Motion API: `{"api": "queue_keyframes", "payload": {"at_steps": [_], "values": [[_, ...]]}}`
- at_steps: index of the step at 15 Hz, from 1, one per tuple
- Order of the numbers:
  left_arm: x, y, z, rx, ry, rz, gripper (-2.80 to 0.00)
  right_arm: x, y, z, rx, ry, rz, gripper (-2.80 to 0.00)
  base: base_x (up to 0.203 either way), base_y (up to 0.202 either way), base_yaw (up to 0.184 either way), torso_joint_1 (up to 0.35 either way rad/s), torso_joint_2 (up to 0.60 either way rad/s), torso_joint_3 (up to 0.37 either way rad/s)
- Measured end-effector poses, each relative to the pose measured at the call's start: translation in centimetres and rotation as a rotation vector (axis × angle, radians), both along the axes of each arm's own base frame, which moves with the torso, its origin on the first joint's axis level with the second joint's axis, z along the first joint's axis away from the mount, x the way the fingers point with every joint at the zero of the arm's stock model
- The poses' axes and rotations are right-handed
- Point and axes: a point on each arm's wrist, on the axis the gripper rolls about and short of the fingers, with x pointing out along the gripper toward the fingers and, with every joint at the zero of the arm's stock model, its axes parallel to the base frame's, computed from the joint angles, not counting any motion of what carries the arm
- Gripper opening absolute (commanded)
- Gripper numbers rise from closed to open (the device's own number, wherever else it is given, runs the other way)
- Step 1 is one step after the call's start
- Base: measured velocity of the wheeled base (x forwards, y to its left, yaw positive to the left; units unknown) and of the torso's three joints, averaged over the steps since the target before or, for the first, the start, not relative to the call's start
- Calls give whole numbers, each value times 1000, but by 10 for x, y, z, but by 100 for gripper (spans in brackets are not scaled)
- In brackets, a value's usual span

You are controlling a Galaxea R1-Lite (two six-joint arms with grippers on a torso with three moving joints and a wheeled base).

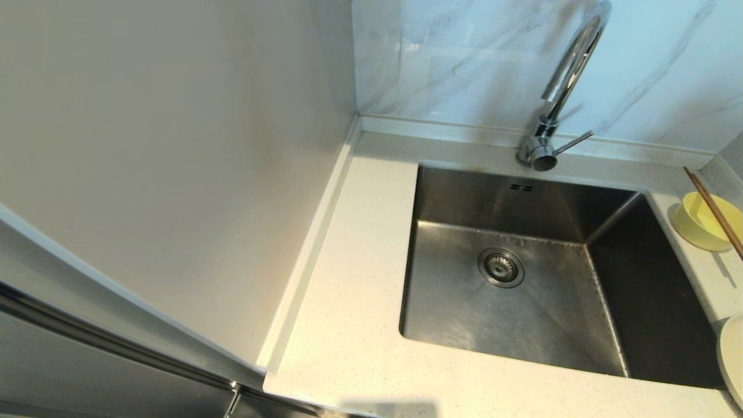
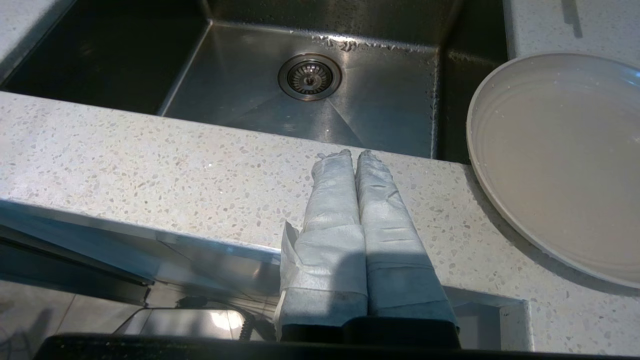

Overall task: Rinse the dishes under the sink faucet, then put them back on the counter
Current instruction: Turn on the faucet

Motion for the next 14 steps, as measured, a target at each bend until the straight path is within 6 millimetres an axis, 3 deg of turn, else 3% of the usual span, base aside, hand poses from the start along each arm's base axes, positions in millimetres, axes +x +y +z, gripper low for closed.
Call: {"api": "queue_keyframes", "payload": {"at_steps": [14], "values": [[0,0,0,0,0,0,-280,0,0,0,0,0,1,-280,0,0,0,0,0,0]]}}
